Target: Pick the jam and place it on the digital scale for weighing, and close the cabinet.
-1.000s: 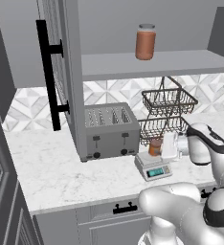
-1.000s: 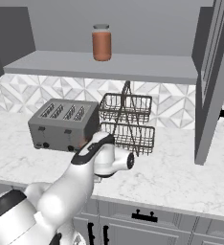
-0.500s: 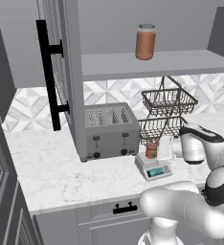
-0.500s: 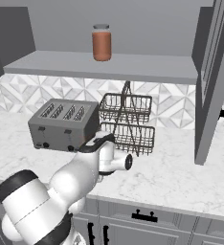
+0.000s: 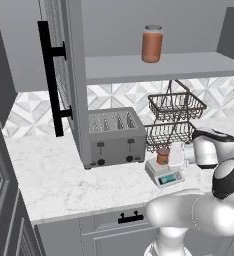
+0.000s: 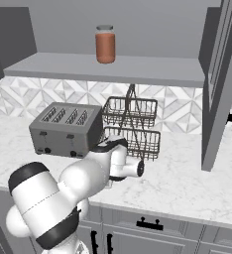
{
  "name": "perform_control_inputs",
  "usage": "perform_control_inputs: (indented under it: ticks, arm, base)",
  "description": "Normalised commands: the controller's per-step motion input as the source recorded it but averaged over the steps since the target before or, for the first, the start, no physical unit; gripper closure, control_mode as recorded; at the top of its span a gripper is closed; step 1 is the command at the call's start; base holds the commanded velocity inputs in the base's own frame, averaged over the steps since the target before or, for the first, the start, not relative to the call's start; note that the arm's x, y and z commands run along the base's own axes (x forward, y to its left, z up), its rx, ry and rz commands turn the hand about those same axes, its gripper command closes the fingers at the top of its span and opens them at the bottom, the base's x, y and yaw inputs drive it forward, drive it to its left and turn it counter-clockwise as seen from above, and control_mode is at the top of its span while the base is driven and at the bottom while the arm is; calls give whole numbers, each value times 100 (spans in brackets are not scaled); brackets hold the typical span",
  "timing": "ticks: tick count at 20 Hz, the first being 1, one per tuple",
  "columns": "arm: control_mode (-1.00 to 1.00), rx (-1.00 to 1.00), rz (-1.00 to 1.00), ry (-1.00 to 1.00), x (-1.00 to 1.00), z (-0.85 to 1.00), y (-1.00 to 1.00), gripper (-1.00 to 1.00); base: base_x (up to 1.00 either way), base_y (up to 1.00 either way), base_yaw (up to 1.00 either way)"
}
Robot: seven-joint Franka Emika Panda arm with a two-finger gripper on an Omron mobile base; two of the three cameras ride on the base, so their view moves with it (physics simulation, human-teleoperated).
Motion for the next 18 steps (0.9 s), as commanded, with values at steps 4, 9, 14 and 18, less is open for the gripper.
perform_control_inputs:
  ticks: [4,9,14,18]
  arm:
    - [-100,0,0,0,-2,-3,2,-100]
    - [-100,0,0,-3,-12,3,1,-100]
    - [-100,0,0,-13,-29,14,0,-100]
    - [-100,0,0,-22,-40,34,-11,-100]
  base:
    - [0,0,0]
    - [0,0,0]
    - [0,0,0]
    - [0,0,0]
